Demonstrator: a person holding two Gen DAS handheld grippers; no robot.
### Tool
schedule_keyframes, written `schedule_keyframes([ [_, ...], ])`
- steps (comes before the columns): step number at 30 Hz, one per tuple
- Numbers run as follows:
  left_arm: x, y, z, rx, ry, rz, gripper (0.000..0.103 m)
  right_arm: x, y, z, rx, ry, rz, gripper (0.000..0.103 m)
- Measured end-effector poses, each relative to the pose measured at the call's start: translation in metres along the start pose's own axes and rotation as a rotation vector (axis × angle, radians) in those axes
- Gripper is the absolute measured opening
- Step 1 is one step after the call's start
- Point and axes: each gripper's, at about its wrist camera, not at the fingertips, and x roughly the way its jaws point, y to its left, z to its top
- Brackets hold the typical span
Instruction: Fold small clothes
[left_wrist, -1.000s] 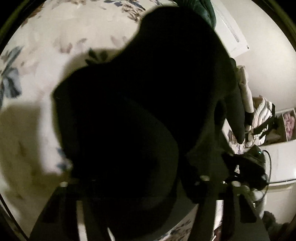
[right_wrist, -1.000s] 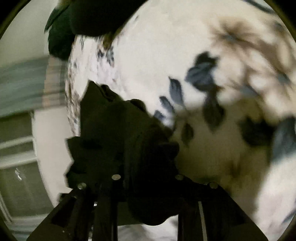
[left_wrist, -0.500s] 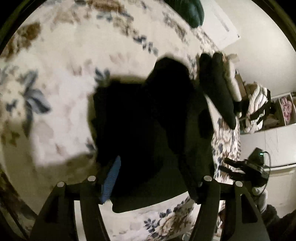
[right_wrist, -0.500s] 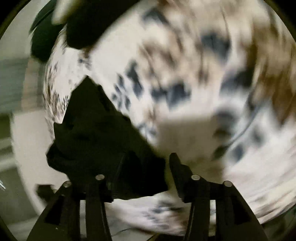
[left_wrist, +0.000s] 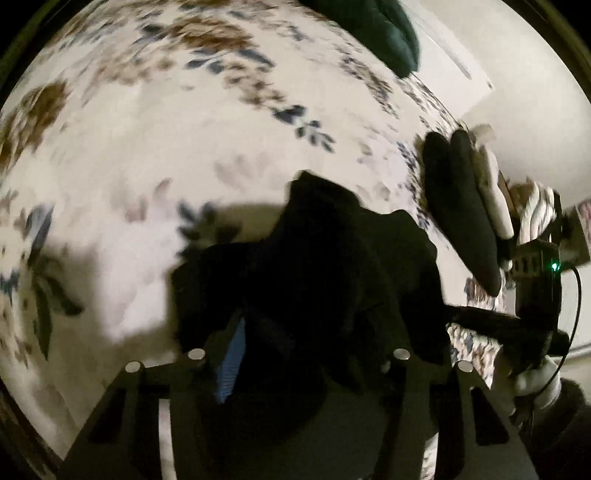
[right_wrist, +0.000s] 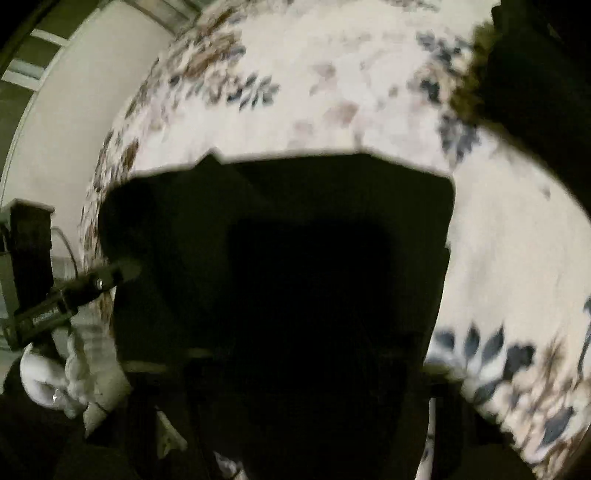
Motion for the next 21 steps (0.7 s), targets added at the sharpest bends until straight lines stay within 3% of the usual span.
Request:
schedule_keyframes([
  [2, 0.001, 0.011, -0.004, -0.034, 0.011, -0.009, 0.051, -0.025, -0.026, 0.003, 0.156, -0.092, 0.069, 0.003],
  [4, 0.003, 0.017, -0.007, -0.072, 0.031, -0.053, 0.053, -0.033, -0.057, -0.004, 0.314, -0.109, 0.136, 0.003],
  [7, 0.003, 0.014, -0.007, -0.089, 0.049, -0.084, 0.053, -0.015, -0.063, -0.011, 0.338, -0.052, 0.075, 0.003],
  [10, -0.013, 0.007, -0.002, -0.088, 0.048, -0.128, 0.054, -0.015, -0.053, -0.010, 0.273, 0.001, 0.069, 0.005],
  [12, -0.026, 0.001, 0.003, -0.065, 0.031, -0.114, 0.054, -0.028, -0.047, -0.004, 0.225, -0.004, 0.098, 0.015],
  [13, -0.033, -0.003, 0.008, -0.055, 0.017, -0.116, 0.058, -0.036, -0.043, -0.003, 0.207, -0.016, 0.115, 0.028],
  [14, -0.037, -0.006, 0.012, -0.049, 0.004, -0.115, 0.062, -0.043, -0.040, -0.001, 0.194, -0.026, 0.125, 0.051],
  [15, -0.039, -0.009, 0.017, -0.039, -0.010, -0.113, 0.063, -0.048, -0.034, 0.001, 0.165, -0.038, 0.140, 0.057],
  [18, -0.028, -0.019, 0.037, -0.004, -0.018, -0.061, 0.063, -0.040, -0.014, 0.014, 0.066, -0.001, 0.116, 0.064],
  [21, 0.002, -0.024, 0.056, 0.011, 0.011, -0.020, 0.063, -0.005, 0.004, 0.029, -0.004, 0.101, 0.064, 0.062],
])
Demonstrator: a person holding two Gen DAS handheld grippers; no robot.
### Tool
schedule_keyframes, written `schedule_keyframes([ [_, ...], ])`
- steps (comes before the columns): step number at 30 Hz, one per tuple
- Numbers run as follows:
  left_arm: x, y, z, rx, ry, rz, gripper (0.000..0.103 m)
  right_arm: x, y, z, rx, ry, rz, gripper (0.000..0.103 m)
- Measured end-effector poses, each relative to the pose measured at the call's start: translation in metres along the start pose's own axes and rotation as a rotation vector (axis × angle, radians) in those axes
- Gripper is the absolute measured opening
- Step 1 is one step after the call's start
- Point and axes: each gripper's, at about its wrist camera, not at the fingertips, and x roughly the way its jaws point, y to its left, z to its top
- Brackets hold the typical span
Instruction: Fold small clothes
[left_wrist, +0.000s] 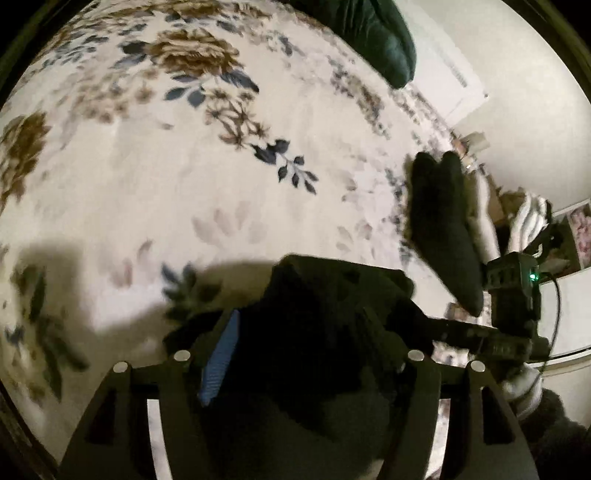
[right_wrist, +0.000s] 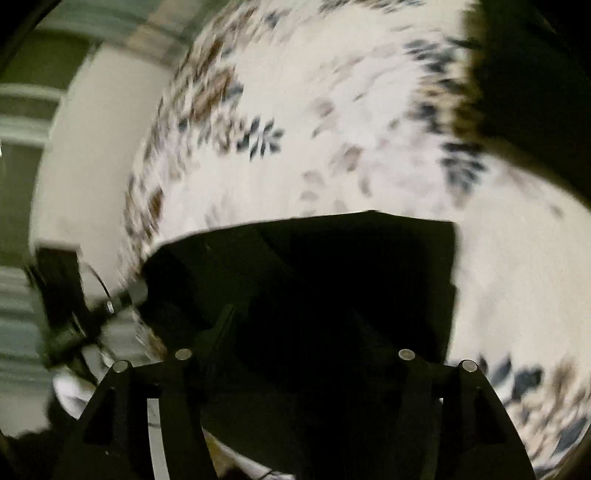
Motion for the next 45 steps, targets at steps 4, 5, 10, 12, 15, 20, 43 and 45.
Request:
schedule_keyframes([
  [4, 0.034, 0.006, 0.017, 0.016, 0.047, 0.130, 0.012, 0.009, 0.007, 0.015, -0.002, -0.049, -0.001, 0.007],
  [5, 0.038, 0.009, 0.022, 0.028, 0.046, 0.156, 0.012, 0.003, 0.005, 0.016, 0.006, -0.081, -0.006, 0.007],
  [10, 0.053, 0.023, 0.036, 0.011, 0.088, 0.173, 0.016, 0.014, -0.013, 0.024, 0.130, -0.101, -0.019, 0.007],
  [12, 0.049, 0.027, 0.035, -0.023, 0.091, 0.147, 0.016, 0.017, -0.013, 0.024, 0.131, -0.085, -0.023, 0.007],
  [15, 0.025, 0.040, 0.029, -0.156, 0.075, -0.004, 0.026, 0.011, -0.009, 0.026, 0.131, -0.044, 0.041, 0.012],
  [20, -0.032, 0.062, 0.006, -0.255, -0.062, -0.168, 0.065, -0.018, -0.001, 0.016, 0.065, -0.079, 0.063, 0.067],
  [43, 0.006, 0.021, -0.056, 0.038, -0.017, -0.009, 0.007, -0.019, -0.036, -0.013, 0.239, -0.136, -0.021, 0.005],
  [45, -0.003, 0.027, -0.061, 0.030, -0.052, -0.016, 0.007, -0.014, -0.031, -0.010, 0.222, -0.094, -0.047, 0.005],
])
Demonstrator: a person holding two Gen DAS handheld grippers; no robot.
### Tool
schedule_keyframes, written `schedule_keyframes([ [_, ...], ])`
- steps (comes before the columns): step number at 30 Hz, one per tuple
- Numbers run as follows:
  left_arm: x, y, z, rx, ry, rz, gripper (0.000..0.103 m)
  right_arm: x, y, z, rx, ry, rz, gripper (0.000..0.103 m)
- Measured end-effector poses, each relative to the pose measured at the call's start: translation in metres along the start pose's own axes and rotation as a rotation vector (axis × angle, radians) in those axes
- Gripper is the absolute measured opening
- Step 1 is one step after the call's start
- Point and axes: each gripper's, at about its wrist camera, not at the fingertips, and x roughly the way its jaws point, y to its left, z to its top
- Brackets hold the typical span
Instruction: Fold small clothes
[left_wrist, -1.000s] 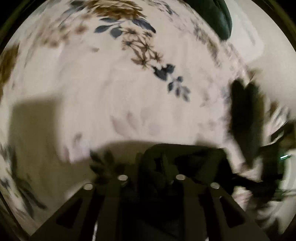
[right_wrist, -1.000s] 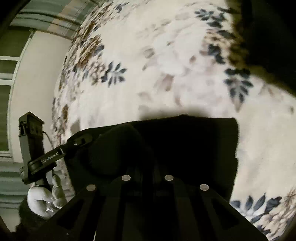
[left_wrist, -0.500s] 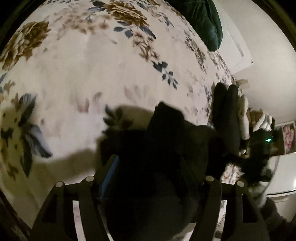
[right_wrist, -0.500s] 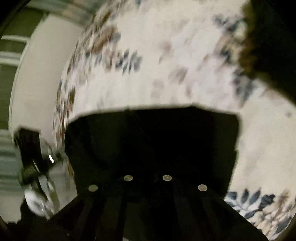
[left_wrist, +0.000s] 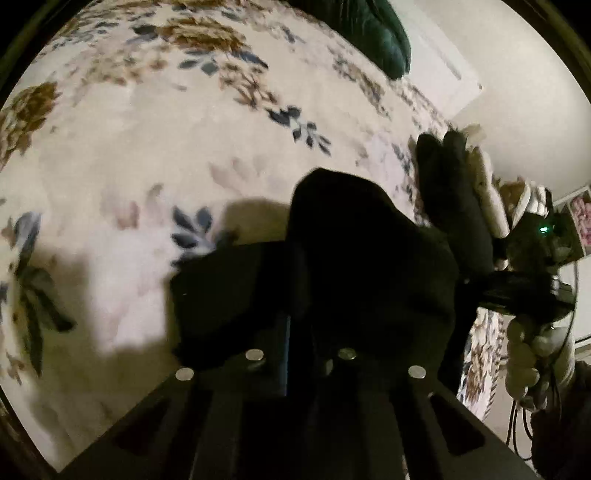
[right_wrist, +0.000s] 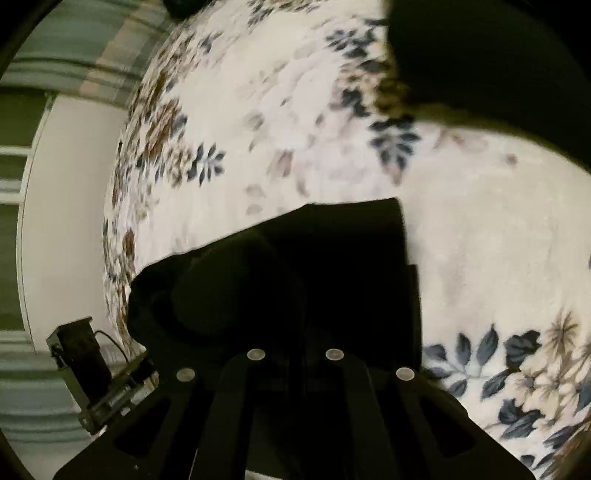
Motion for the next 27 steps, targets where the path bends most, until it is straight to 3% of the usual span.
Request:
schedule_keyframes([
  [3, -0.005, 0.010, -0.006, -0.058, -0.008, -0.041, 0.007, 0.007, 0.008, 0.001, -0.026, 0.031, 0.004, 0.016],
  [5, -0.006, 0.017, -0.005, -0.110, -0.011, -0.109, 0.009, 0.008, 0.012, 0.001, -0.050, 0.041, -0.001, 0.032],
  [6, -0.005, 0.018, -0.004, -0.127, -0.012, -0.129, 0.021, 0.010, 0.015, 0.002, -0.060, 0.041, -0.003, 0.036],
  [7, -0.001, 0.020, 0.000, -0.143, 0.000, -0.148, 0.048, 0.011, 0.017, 0.003, -0.063, 0.042, -0.002, 0.040],
  [8, 0.007, 0.021, 0.005, -0.158, 0.021, -0.173, 0.062, 0.011, 0.018, 0.004, -0.066, 0.045, 0.001, 0.041],
  [9, 0.013, 0.021, 0.008, -0.168, 0.033, -0.191, 0.066, 0.012, 0.018, 0.005, -0.068, 0.045, -0.001, 0.041],
  [12, 0.035, 0.024, 0.018, -0.199, 0.066, -0.211, 0.066, 0.018, 0.017, 0.008, -0.066, 0.048, -0.004, 0.041],
  [13, 0.036, 0.021, 0.020, -0.177, 0.053, -0.204, 0.058, 0.020, 0.016, 0.009, -0.061, 0.045, -0.002, 0.041],
  [14, 0.035, 0.018, 0.021, -0.151, 0.044, -0.199, 0.045, 0.020, 0.015, 0.010, -0.056, 0.041, 0.009, 0.041],
  [15, 0.031, 0.012, 0.022, -0.113, 0.033, -0.169, 0.011, 0.021, 0.015, 0.010, -0.054, 0.037, 0.020, 0.041],
  [16, 0.026, 0.010, 0.021, -0.089, 0.020, -0.161, 0.008, 0.018, 0.016, 0.010, -0.052, 0.024, 0.038, 0.038],
  [17, 0.018, 0.007, 0.017, -0.072, 0.000, -0.136, 0.008, 0.015, 0.017, 0.008, -0.058, 0.008, 0.054, 0.022],
  [19, -0.002, 0.005, 0.008, -0.074, -0.046, -0.090, 0.006, 0.010, 0.023, 0.005, -0.074, 0.000, 0.081, 0.009],
  [22, -0.023, 0.019, -0.007, -0.143, -0.081, -0.068, 0.006, -0.001, 0.032, -0.001, -0.086, -0.006, 0.139, 0.007],
  [25, -0.002, 0.048, -0.015, -0.273, -0.027, -0.100, 0.007, 0.004, 0.028, 0.003, -0.074, -0.028, 0.049, 0.004],
  [27, 0.011, 0.058, -0.012, -0.325, -0.005, -0.118, 0.010, 0.018, 0.010, 0.010, 0.017, -0.005, 0.002, 0.004],
])
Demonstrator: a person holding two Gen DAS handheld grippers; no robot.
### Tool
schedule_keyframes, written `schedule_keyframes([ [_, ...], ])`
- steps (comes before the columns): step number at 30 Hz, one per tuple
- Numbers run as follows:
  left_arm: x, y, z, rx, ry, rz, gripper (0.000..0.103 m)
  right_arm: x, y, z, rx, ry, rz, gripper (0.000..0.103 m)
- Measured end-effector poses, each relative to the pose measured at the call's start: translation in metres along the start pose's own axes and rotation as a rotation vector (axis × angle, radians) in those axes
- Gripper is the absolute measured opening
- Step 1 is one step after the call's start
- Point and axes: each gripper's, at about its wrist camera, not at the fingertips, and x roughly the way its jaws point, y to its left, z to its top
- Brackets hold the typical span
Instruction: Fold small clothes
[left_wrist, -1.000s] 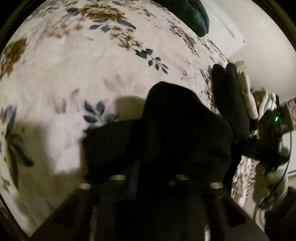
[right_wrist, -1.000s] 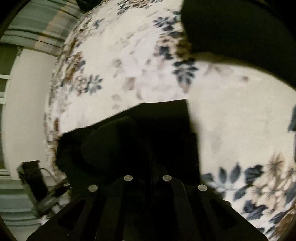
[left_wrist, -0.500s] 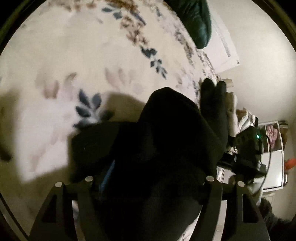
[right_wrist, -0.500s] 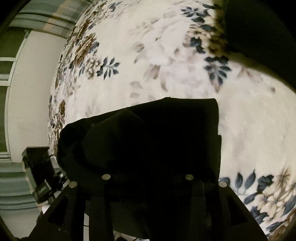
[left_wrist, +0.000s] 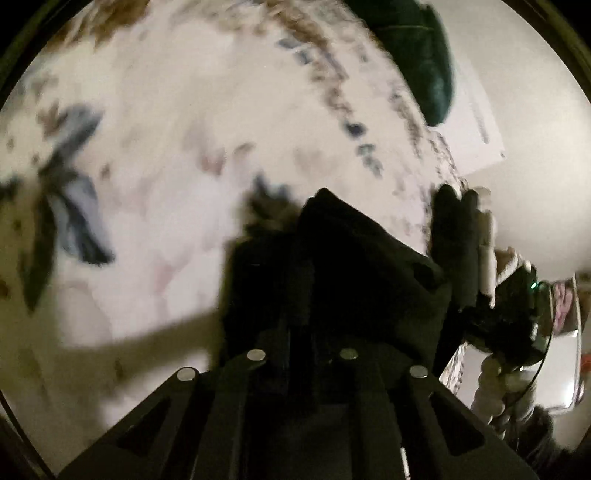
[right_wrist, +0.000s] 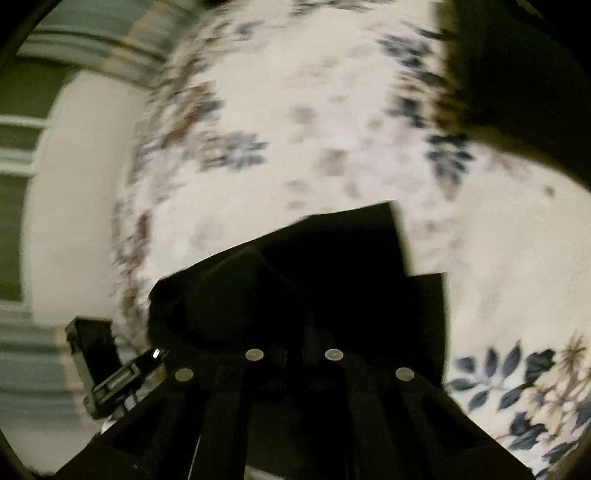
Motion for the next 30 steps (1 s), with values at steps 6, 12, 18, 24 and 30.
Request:
schedule_keyframes([
  [6, -0.016, -0.033, 0.017, 0.093, 0.015, 0.082, 0.037, 0.000, 0.002, 0.005, -0.014, 0.016, 0.007, 0.007],
  [12, -0.038, -0.099, 0.027, 0.360, -0.016, 0.121, 0.063, -0.044, -0.019, -0.012, 0.014, -0.024, 0.041, 0.049],
  [18, 0.013, -0.153, 0.022, 0.616, 0.070, 0.184, 0.063, -0.065, -0.068, -0.044, 0.076, -0.010, -0.013, 0.050],
  [24, 0.066, -0.123, 0.036, 0.572, 0.128, 0.293, 0.066, -0.030, -0.077, -0.061, 0.061, 0.064, 0.054, 0.057],
  [30, 0.061, -0.103, 0.048, 0.488, 0.130, 0.261, 0.071, -0.015, -0.093, -0.053, 0.104, 0.001, 0.063, 0.016],
])
